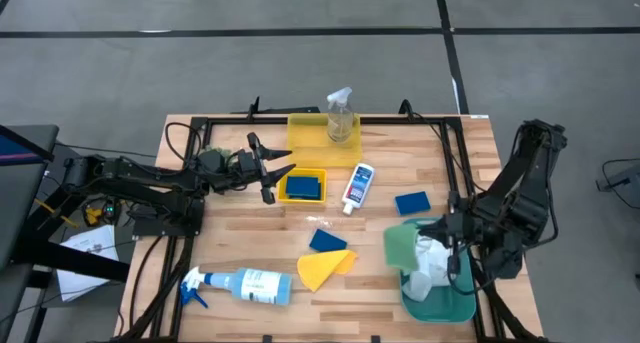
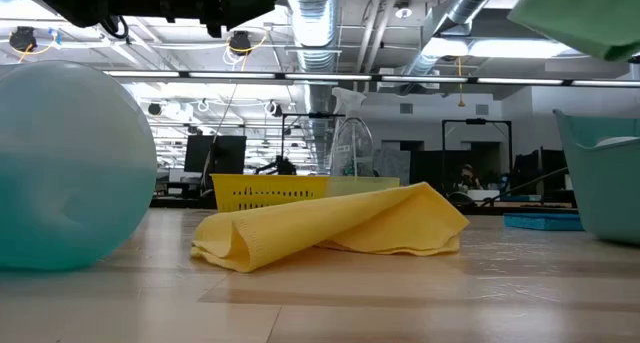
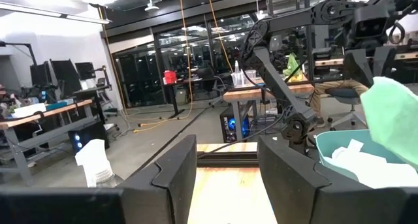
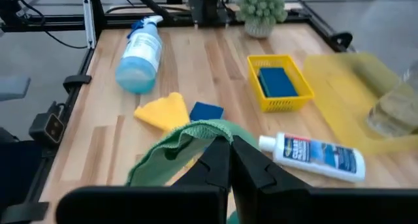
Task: Pick & Place Kitchen Items
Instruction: Put the green cloth into the green bin
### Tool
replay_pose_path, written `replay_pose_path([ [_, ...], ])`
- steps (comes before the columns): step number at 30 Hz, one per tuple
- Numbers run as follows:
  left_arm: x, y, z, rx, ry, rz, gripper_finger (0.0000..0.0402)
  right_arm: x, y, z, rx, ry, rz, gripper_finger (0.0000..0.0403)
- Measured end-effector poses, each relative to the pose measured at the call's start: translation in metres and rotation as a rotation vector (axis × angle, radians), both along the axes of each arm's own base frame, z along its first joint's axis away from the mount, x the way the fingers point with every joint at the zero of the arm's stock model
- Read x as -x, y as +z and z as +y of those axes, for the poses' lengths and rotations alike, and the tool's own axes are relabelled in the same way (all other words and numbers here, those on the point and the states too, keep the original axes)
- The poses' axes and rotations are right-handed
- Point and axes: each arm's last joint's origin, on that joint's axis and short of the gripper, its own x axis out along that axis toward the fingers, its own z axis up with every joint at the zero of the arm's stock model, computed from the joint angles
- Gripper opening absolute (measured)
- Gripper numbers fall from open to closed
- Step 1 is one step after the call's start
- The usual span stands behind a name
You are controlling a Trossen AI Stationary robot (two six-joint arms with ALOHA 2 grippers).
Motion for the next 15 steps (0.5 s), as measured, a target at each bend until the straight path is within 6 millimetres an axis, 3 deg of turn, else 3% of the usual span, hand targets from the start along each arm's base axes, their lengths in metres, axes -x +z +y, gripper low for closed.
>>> replay_pose_path([
  [15,0.000,0.000,0.000,0.000,0.000,0.000,0.0159,0.027,-0.005,0.005,-0.120,0.044,0.101,0.0000],
])
